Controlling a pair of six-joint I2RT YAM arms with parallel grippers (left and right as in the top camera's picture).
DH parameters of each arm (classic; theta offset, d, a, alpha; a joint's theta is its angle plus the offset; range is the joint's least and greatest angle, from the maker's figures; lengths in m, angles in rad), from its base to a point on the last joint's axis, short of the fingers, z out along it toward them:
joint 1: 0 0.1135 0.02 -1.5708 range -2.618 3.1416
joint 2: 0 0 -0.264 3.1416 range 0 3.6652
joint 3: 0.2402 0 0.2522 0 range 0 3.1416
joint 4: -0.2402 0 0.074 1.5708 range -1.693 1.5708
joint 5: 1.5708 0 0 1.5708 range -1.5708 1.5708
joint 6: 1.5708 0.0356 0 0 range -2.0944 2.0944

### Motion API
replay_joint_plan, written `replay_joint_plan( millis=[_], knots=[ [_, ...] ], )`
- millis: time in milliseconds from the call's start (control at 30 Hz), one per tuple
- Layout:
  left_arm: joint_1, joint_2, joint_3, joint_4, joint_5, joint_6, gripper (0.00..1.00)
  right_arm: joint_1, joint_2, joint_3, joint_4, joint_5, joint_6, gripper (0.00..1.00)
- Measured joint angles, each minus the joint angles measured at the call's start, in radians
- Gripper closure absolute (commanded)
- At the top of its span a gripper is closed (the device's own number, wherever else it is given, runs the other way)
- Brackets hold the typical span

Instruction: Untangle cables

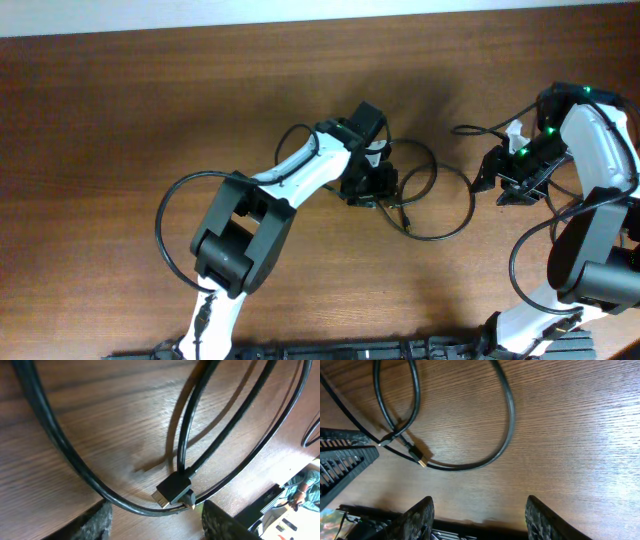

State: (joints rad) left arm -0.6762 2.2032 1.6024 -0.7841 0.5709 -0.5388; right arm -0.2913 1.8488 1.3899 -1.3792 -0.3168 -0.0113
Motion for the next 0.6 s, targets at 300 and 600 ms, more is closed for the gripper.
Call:
replay_joint_plan(
  millis=[300, 600],
  knots=[
    [-0.012, 0.0, 0.0, 0.071, 0.005, 0.055, 0.11, 0.0, 0.0, 0.0, 0.0, -0.003, 0.0, 0.44],
    [-0.019, 0.0, -0.001, 0.109, -0.014, 0.676, 0.08, 0.0, 0.0, 0.0, -0.004, -0.003, -0.001, 0.44]
  ],
)
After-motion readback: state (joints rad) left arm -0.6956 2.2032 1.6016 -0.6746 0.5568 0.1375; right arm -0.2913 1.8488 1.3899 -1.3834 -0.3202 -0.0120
